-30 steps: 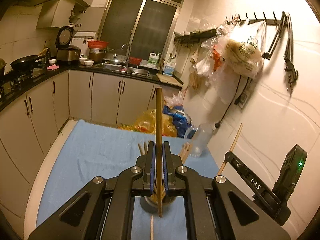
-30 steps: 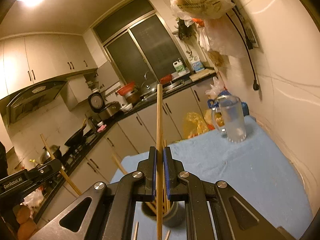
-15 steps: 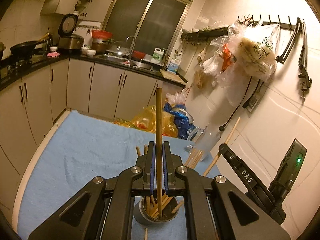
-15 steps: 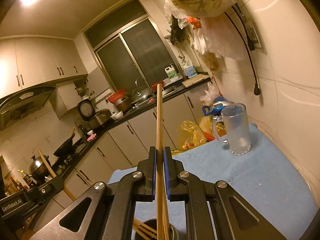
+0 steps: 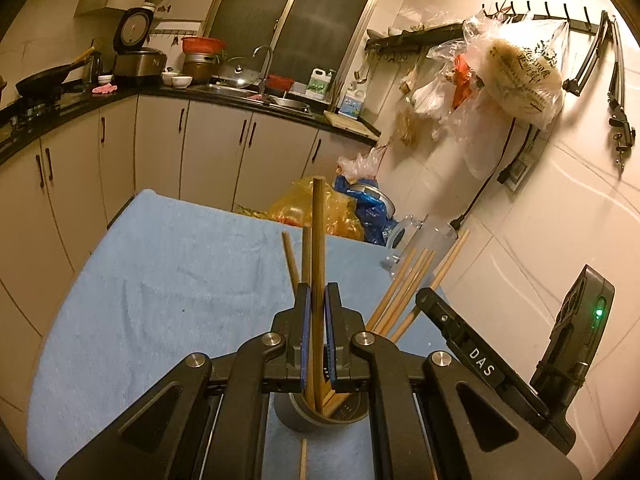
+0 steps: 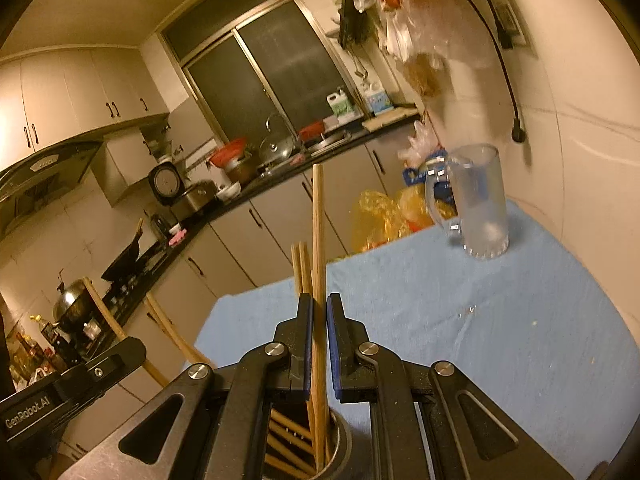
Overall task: Organize utensils
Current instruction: 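Lower both held chopsticks into the black cup and open both tools, then move both open tools down to the last chopsticks on the towel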
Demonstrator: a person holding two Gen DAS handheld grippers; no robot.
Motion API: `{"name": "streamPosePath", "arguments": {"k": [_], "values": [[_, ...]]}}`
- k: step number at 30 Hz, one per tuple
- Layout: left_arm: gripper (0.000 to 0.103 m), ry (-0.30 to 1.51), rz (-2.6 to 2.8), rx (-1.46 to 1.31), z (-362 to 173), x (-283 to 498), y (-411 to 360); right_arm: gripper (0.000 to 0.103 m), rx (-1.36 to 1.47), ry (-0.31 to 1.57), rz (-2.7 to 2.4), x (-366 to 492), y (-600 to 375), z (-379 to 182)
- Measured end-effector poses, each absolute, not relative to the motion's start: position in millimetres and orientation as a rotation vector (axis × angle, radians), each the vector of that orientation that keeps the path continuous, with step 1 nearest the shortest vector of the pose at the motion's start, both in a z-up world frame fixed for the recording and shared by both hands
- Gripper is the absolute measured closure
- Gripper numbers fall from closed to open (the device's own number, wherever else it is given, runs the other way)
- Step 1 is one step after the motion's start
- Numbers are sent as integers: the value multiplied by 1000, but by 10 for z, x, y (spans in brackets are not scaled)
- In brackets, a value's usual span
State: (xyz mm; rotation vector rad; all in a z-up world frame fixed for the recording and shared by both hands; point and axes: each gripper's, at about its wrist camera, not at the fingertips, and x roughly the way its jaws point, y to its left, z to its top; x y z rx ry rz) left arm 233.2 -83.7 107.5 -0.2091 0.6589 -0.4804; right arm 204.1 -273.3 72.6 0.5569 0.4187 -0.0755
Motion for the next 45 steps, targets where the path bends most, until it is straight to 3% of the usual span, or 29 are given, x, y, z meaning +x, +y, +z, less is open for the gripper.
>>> {"name": "streamPosePath", "arguments": {"k": [10,14,16,21,34,45], "values": [[95,651,-474,-215,1126,2182,-693,86,560,443,-40,1856,-2697,738],[79,629,-442,-221,1128,2036,-561,80,552,450,-35,1679,-2676,748],[76,621,-417,-215,1090,1950,-463,74,551,456,-33,1561,-2655,720],[67,661,-373,-213,794,1715,-184,73,536,515,-3,1302,-2510,485],[66,801,-239,-132,-364,1223,213,73,555,686,-6,893,-2170,-448],[66,825,-241,-193,-542,1246,298,73,503,752,7,971,-2009,-623]]}}
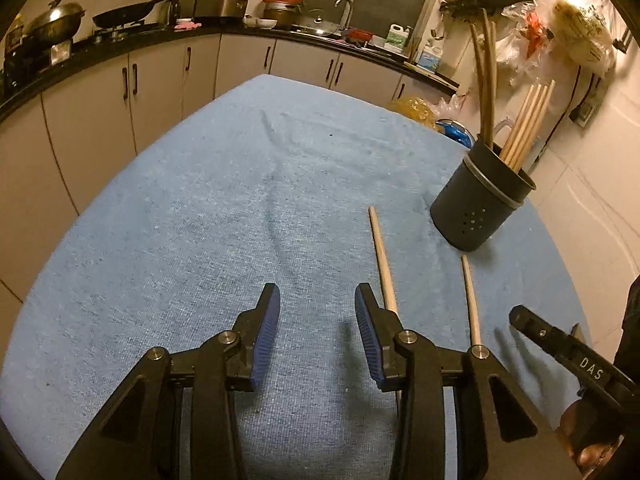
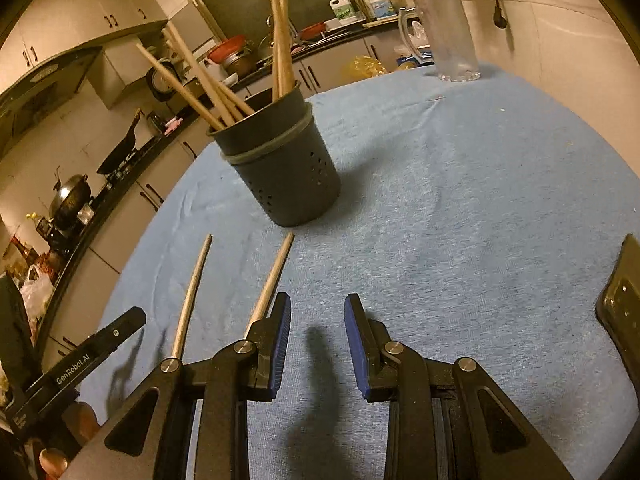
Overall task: Organize utensils
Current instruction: 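Move both open tools down to the last chopsticks on the towel, then close the right tool on a chopstick while the left tool grasps another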
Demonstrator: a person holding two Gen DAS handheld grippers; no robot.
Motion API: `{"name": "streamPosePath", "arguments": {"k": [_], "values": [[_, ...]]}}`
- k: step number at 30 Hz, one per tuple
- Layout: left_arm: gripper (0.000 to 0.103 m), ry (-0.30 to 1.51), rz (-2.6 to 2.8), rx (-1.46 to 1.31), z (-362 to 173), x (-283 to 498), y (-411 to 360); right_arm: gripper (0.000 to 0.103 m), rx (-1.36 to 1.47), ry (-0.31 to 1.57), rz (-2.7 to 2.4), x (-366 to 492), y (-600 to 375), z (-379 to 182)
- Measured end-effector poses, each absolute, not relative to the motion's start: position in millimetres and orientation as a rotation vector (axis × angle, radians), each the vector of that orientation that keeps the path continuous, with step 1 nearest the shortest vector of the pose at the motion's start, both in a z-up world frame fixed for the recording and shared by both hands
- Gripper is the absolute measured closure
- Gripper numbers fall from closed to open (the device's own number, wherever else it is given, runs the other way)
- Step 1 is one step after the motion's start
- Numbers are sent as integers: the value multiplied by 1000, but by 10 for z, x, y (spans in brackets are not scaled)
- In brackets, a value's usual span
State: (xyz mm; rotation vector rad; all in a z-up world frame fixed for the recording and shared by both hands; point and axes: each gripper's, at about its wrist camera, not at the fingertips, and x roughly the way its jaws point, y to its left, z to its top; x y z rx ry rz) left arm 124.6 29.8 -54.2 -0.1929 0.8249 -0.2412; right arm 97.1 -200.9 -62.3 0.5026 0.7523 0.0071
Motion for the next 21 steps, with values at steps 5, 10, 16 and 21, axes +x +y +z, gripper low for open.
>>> {"name": "streamPosePath", "arguments": {"k": [5,10,16,21], "values": [[66,823,-257,-198,-537,1253,278,73,474,806,44,1138,-1829,-635],[66,834,-265,-207,-545,1262,267,73,386,854,47,1332,-1569,-630],[65,868,-281,-185,-524,1281,205,94,197,899,26,1397,-1375,-600],[62,908,-327,-146,-461,1331,14,96,286,901,-10,1269,-1680,-608]]}}
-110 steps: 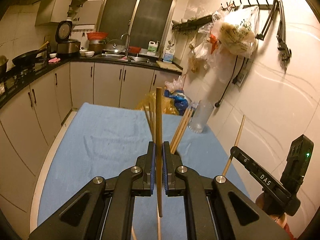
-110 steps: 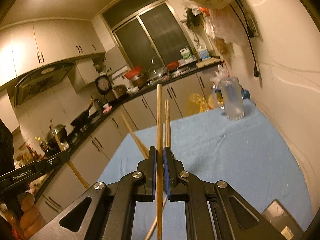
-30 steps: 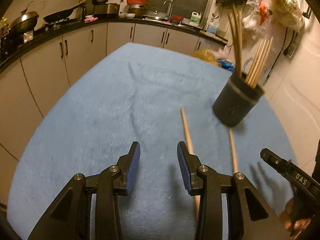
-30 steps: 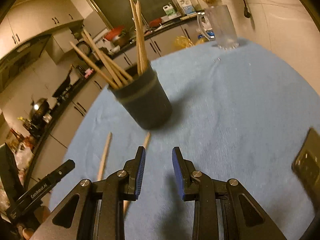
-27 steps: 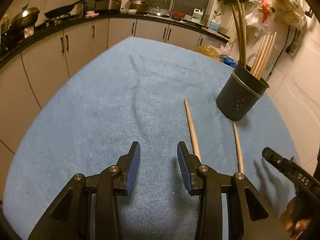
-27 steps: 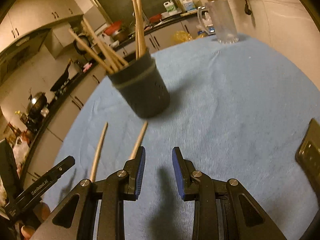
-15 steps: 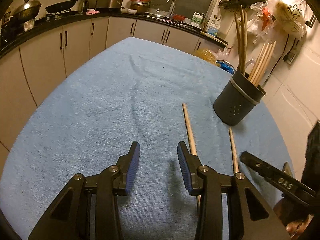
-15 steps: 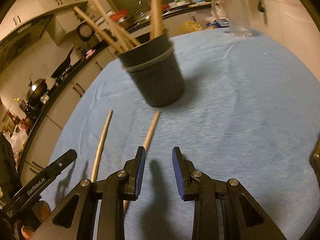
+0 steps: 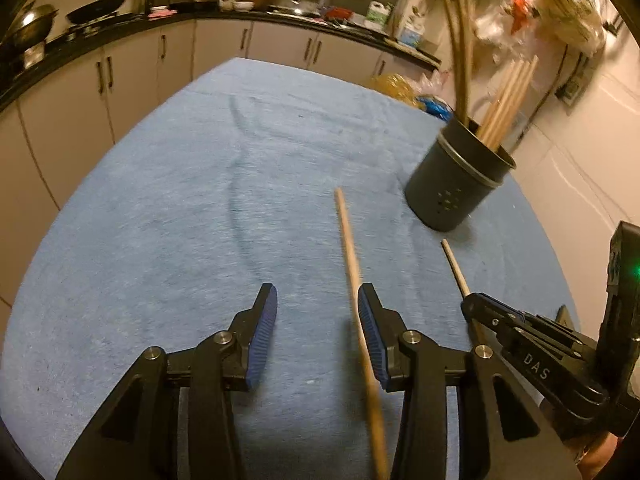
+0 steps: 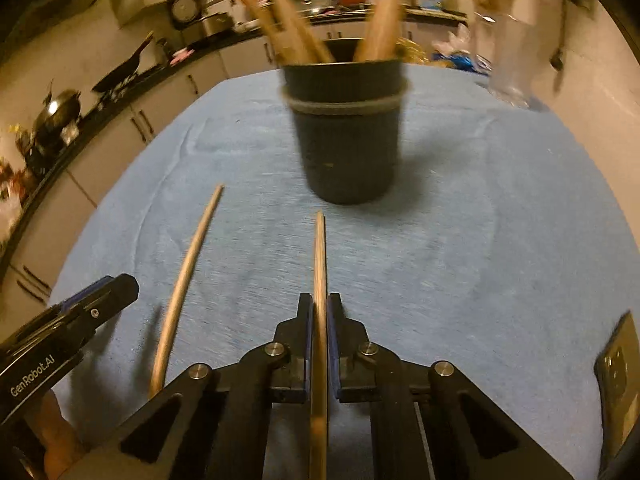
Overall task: Organize utensils
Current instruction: 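Close the right tool on a chopstick while the left tool grasps another, then lift both chopsticks upright and carry them over the black cup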
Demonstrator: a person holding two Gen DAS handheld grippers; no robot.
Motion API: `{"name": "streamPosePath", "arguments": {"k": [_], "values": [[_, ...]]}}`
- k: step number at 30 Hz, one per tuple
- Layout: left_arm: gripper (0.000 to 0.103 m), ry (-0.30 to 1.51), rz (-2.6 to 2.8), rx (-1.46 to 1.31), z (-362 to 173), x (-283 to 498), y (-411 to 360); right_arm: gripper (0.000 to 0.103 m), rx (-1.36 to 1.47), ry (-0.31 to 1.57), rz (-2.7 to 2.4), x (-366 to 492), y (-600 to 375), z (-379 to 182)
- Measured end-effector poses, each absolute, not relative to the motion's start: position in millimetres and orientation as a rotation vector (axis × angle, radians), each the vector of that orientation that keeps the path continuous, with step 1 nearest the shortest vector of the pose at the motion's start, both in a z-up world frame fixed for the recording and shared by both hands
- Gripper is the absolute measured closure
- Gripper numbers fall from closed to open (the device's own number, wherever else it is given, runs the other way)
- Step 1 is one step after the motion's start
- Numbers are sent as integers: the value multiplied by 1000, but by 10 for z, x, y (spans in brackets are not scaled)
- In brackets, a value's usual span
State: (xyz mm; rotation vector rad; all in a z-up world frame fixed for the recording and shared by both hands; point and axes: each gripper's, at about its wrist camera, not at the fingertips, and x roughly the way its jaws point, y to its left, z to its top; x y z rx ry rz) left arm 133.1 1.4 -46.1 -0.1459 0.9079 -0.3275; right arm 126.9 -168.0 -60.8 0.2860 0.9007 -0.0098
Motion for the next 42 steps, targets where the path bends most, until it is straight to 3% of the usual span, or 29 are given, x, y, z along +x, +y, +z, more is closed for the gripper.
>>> {"name": "streamPosePath", "arguments": {"k": [10,21,33,42], "values": [[60,1072,-280,27,-549,1773,-546,95,379,904,-8,1089,-1972,-600],[95,1086,-227,104,-565,1926,-614,95,297,971,-2,1201,-1950,-588],[97,1070,-289,41,-550,1887,-513,95,247,1004,1,1374,-1862,-556],[97,930,-315,14,-51,1576,-457,95,319,837,28,1161,-1900,-154]]}}
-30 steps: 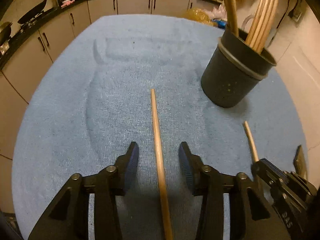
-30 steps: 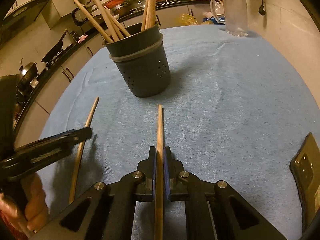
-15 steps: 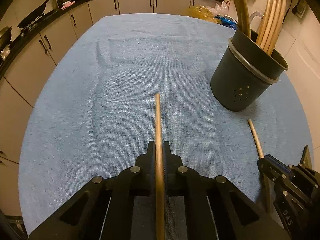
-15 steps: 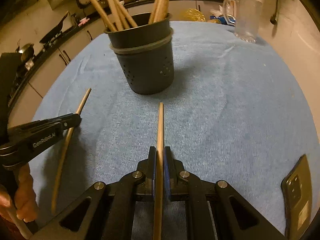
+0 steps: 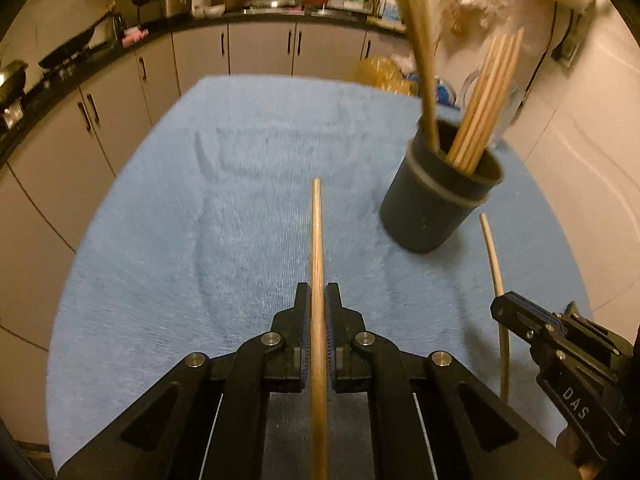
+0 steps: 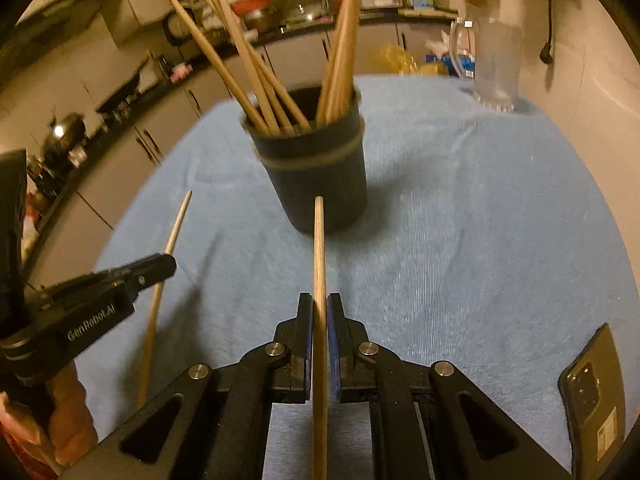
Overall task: Organize utensils
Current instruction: 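Lift both chopsticks upright and carry them over the black cup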
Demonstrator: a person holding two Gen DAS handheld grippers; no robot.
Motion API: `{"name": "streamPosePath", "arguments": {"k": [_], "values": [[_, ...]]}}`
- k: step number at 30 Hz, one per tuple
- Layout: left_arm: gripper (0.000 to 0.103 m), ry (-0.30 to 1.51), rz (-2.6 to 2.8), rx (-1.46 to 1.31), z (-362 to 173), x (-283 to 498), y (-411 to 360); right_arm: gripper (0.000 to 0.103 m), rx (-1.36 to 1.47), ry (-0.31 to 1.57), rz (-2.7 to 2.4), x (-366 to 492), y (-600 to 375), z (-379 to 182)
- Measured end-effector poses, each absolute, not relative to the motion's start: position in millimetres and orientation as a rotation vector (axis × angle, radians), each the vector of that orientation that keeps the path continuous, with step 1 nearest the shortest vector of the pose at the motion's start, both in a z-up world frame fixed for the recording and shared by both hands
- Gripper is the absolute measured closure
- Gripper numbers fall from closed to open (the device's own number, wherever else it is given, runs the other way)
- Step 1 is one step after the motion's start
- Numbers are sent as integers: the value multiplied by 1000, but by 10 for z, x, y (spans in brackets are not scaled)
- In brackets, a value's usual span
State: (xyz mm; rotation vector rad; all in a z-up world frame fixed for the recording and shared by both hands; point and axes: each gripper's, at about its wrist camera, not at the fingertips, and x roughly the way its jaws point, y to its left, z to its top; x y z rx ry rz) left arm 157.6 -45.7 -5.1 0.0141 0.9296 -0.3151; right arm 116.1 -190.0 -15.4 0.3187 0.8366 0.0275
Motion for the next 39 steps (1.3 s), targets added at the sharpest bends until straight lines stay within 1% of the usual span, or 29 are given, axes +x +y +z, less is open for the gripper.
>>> {"name": "streamPosePath", "arguments": {"k": [8,14,39], "values": [[97,811,-324,17,382,1284,-483,95,332,684,23,869,-1890,188],[97,775,-337,14,523,1171,-466,95,340,624,25,744,-1917,335],[97,700,-346,-29,824,974,-304,96,369,542,9,558,-2029,513]]}}
